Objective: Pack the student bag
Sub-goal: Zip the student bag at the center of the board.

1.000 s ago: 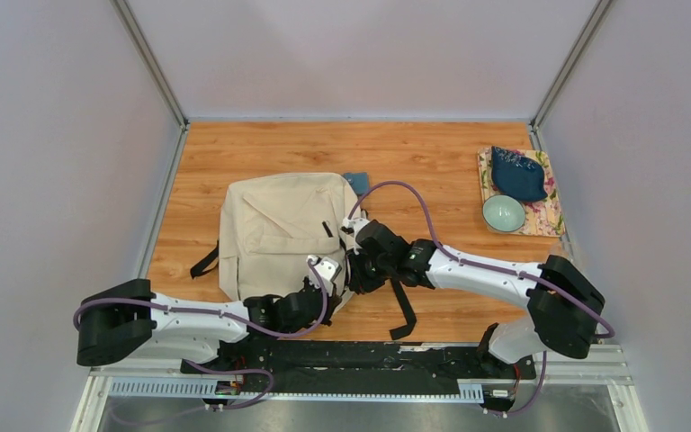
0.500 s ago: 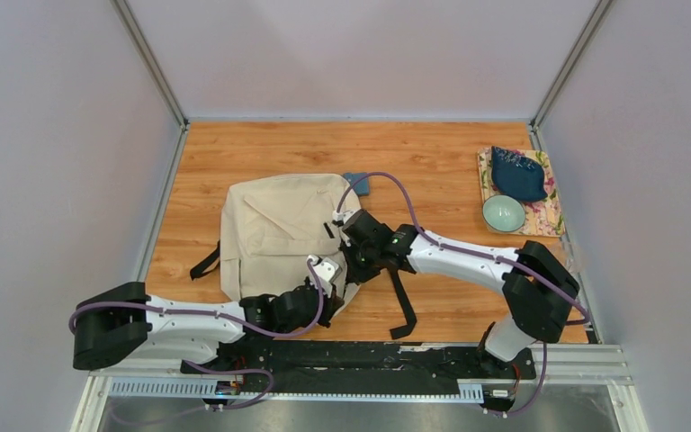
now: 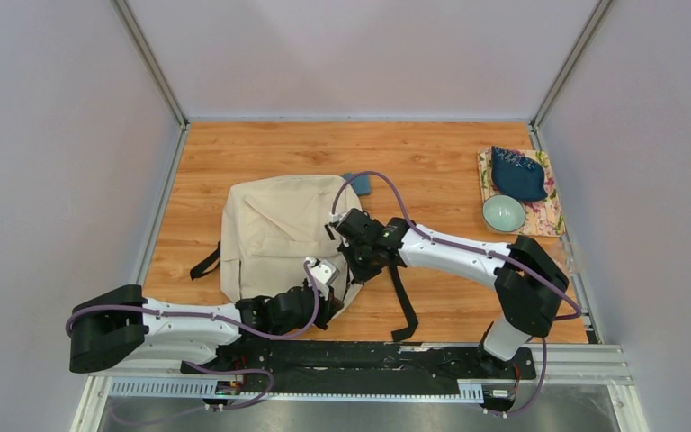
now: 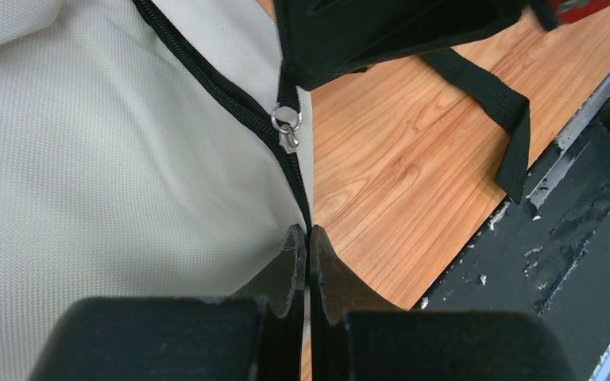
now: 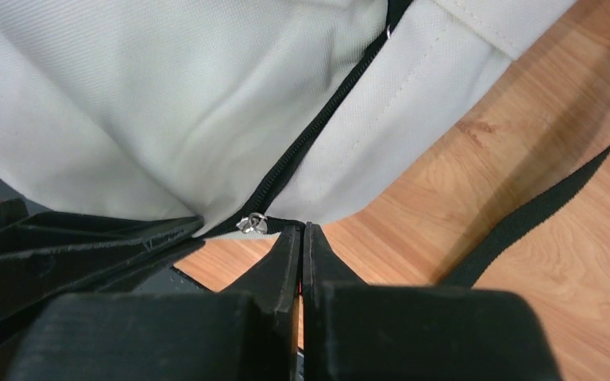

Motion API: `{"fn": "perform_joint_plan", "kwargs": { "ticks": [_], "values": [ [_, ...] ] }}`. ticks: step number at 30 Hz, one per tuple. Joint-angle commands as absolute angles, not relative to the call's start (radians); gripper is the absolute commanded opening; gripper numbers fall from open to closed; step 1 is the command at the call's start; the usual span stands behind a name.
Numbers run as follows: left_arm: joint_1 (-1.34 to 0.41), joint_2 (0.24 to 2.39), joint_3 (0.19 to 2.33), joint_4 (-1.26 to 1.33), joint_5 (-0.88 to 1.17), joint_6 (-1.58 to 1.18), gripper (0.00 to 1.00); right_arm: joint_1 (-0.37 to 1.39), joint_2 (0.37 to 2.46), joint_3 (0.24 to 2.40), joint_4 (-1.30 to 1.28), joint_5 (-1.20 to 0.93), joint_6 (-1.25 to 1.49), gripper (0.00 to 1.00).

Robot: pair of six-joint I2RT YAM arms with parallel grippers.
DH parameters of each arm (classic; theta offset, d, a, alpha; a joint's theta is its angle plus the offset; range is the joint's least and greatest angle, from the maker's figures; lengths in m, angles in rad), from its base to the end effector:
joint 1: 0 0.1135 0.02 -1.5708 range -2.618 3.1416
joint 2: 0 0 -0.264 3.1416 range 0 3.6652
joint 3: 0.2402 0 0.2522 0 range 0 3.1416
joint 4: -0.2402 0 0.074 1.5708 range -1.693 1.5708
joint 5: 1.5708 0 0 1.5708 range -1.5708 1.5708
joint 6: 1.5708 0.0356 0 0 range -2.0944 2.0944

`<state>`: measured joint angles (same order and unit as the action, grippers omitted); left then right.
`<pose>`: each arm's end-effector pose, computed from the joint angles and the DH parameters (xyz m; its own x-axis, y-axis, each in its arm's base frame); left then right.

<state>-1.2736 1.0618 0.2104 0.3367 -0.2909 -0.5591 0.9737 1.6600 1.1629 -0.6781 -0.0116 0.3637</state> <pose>0.0660 -0.1806 0.1461 -0.5693 0.1236 -0.8128 0.6381 0.6898 -0.3420 0.1850 0.2729 0.2112 -0.7799 -0.5145 -0.3563 -0.5906 0.7934 0.1471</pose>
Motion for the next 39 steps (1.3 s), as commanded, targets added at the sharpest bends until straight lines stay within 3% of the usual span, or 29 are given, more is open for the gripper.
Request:
{"fn": "perform_joint_plan", "kwargs": {
  "ticks": [1, 5, 13, 19, 29, 39],
  "values": [
    [-1.307, 1.068, 0.175, 0.206, -0.106, -0.56, 0.0, 0.939, 1.543, 1.138, -0.652, 0.1, 0.298, 0.0],
    [-1.305, 1.055, 0.183, 0.169, -0.166, -0.557, 0.0, 0.959, 1.497, 1.053, -0.646, -0.125, 0.293, 0.0],
    [-1.305, 1.071, 0.206, 0.144, -0.199, -0.56, 0.0, 1.078, 1.517, 1.019, -0.549, -0.256, 0.354, 0.0],
    [-1.305, 1.068, 0.209, 0.126, -0.224, -0.558, 0.0, 1.078, 1.543, 1.11, -0.595, -0.042, 0.388, 0.0],
    [-1.305, 0.976, 0.104, 0.199, -0.14, -0.615, 0.0, 0.899, 1.631, 1.192, -0.601, 0.162, 0.334, 0.0],
    [-1.305, 0.945, 0.09, 0.181, -0.178, -0.607, 0.0, 0.876, 1.569, 1.122, -0.554, 0.017, 0.311, 0.0]
  ]
}}
